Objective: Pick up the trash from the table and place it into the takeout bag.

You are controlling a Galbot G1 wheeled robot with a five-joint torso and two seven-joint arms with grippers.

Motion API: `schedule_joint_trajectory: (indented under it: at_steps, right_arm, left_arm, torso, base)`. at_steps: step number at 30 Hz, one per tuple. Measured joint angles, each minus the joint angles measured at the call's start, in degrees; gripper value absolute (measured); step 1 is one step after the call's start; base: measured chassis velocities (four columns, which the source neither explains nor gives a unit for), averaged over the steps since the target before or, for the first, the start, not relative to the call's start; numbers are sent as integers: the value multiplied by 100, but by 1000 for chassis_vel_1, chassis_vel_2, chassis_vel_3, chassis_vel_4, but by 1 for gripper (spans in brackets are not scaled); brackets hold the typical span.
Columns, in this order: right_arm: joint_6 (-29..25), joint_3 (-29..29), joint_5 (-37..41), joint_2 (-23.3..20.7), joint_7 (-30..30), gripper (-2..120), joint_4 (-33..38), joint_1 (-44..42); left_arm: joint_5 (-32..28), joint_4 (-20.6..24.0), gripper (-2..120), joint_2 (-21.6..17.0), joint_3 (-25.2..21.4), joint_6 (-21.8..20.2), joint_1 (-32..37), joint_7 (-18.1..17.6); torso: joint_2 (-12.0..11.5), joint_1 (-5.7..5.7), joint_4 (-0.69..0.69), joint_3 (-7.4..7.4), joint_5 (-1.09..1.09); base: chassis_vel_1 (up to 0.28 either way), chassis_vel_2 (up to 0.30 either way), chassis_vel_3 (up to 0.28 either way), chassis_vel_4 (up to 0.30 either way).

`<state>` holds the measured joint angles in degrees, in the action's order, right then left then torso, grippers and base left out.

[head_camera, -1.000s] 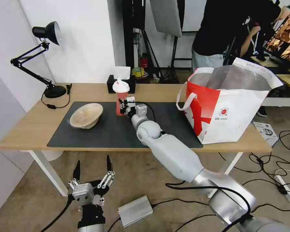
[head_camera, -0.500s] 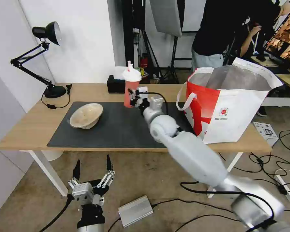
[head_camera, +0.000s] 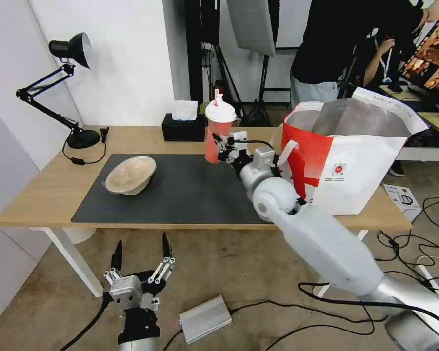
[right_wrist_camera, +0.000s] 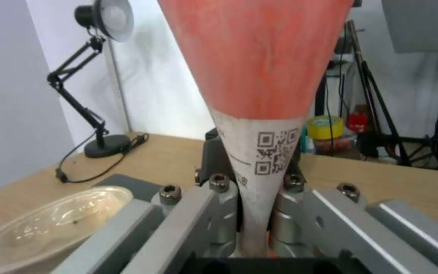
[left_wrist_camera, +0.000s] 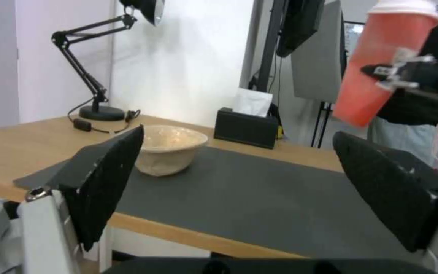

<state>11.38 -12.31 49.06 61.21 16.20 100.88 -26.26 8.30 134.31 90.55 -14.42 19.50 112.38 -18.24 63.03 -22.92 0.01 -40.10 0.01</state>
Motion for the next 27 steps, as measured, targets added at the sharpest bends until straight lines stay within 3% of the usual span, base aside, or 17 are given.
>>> schedule_joint_trajectory:
  at_steps: [7,12,21,27]
  right_arm:
    - [64,279,164,-495,8,4,538,-247]
    - [179,926,477,-1296,7,4,1301,-658]
    - [271,1825,900,-2204,2,4,2112,-1131]
    - [284,2126,1114,-2604,69,4,2358,-1199]
  left_arm:
    - [-12,-17,100,-17,25,32,-26,0]
    - [-46,-55,100,-83,78,34,-94,-3]
    - [-49,-71,100,-151,157,20,-119,-3]
    - [-34,-56,100,-161,185,19,-92,-1]
  torso:
    - [0,0,0,0,1]
    - [0,0,-2,0,1]
    - [0,0,-1,0,0]
    - [0,0,-1,0,0]
  base:
    - [0,0,0,0]
    - [0,0,0,0]
    - [0,0,0,0]
    - [0,0,0,0]
